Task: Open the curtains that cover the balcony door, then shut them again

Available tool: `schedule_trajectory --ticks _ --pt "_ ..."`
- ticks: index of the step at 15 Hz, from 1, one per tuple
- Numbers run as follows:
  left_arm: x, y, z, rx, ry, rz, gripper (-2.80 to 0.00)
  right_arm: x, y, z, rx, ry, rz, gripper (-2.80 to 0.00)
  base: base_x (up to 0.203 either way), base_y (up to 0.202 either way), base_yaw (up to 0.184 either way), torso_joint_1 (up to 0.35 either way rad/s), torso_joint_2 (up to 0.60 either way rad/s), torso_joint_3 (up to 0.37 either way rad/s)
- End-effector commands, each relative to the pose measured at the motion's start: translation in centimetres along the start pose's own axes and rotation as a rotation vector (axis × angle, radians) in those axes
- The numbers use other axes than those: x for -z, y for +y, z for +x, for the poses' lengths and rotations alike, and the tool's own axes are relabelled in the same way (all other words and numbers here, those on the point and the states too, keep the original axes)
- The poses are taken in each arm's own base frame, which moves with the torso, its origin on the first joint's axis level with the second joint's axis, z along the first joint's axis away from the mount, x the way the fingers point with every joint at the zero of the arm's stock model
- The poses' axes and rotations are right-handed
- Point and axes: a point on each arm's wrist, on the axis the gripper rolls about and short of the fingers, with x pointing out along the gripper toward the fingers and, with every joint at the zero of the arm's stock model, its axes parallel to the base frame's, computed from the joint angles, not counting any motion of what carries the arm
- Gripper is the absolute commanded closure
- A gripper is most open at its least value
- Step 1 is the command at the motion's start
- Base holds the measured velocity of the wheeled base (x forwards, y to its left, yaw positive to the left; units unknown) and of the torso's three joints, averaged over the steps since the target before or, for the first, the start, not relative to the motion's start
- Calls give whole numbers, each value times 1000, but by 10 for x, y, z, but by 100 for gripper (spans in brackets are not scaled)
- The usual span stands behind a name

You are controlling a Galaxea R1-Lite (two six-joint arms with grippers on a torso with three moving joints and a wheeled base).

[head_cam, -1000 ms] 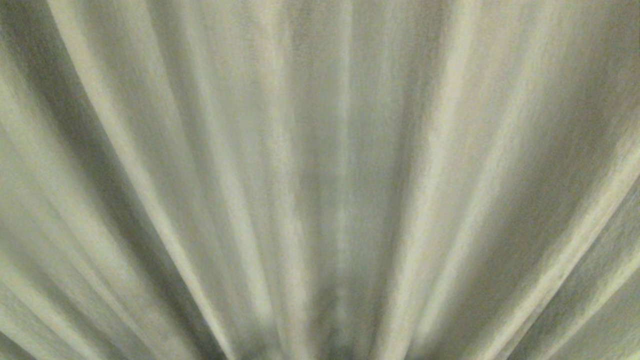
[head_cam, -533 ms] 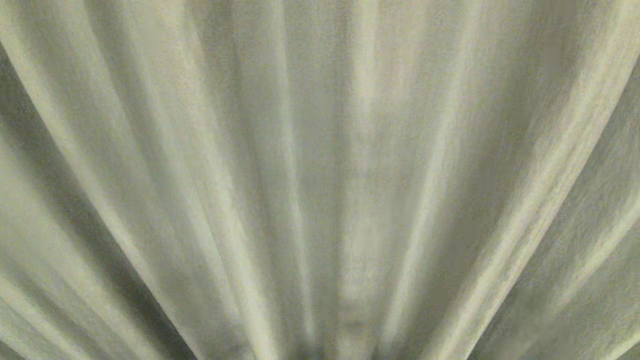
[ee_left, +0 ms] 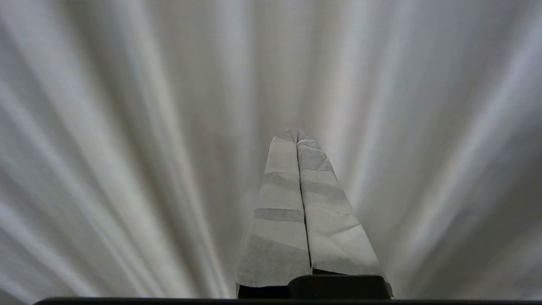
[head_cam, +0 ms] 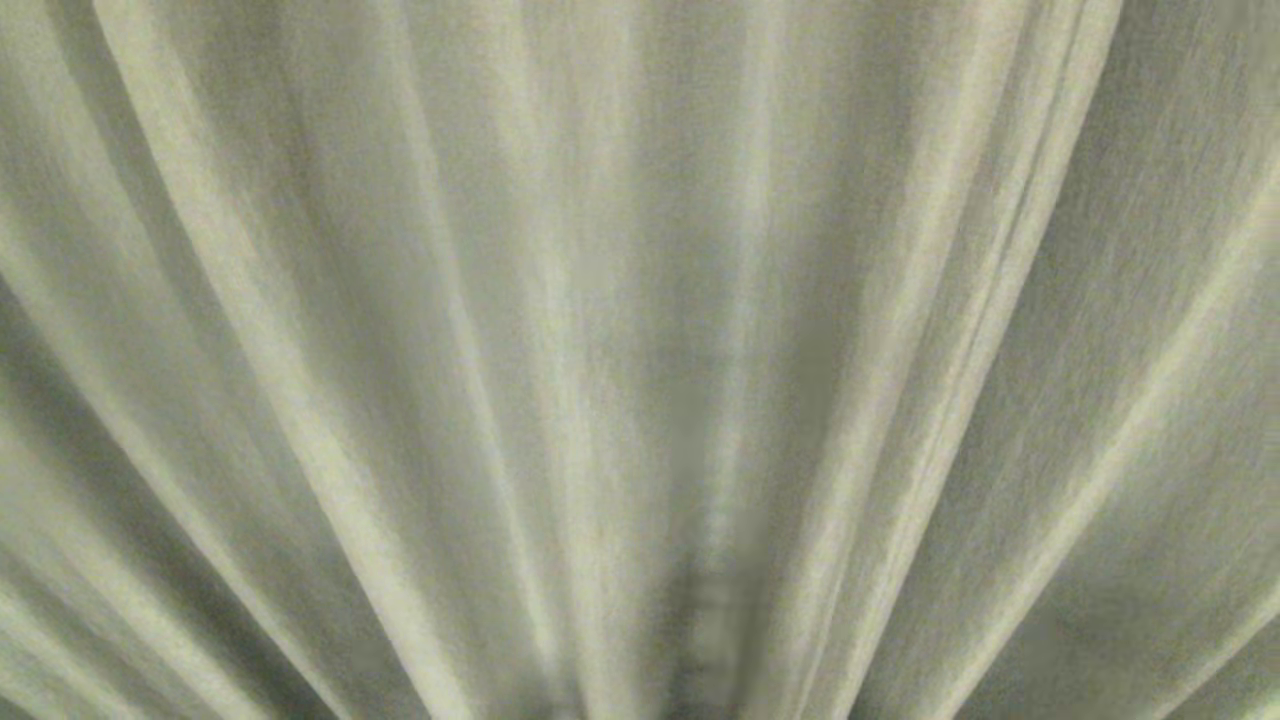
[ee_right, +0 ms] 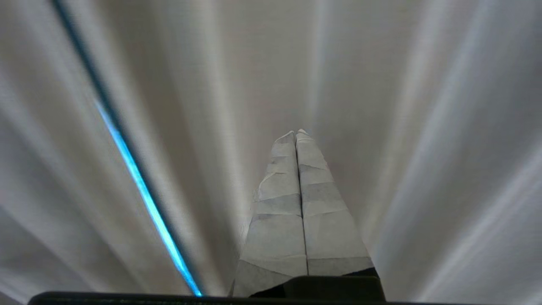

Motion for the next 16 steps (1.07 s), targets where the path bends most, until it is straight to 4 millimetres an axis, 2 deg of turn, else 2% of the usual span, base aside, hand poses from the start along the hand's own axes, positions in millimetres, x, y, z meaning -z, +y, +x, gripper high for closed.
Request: schedule_trajectory --ticks 1,10,16 --pt "0 0 0 0 -1 2 0 0 0 0 0 -1 -1 0 0 -189 2 2 2 2" --pt "0 0 0 0 -1 0 0 0 0 0 0 1 -1 0 0 -189 3 3 2 2" --pt "0 0 0 0 -1 -2 0 0 0 0 0 -1 0 0 0 -30 0 1 1 0"
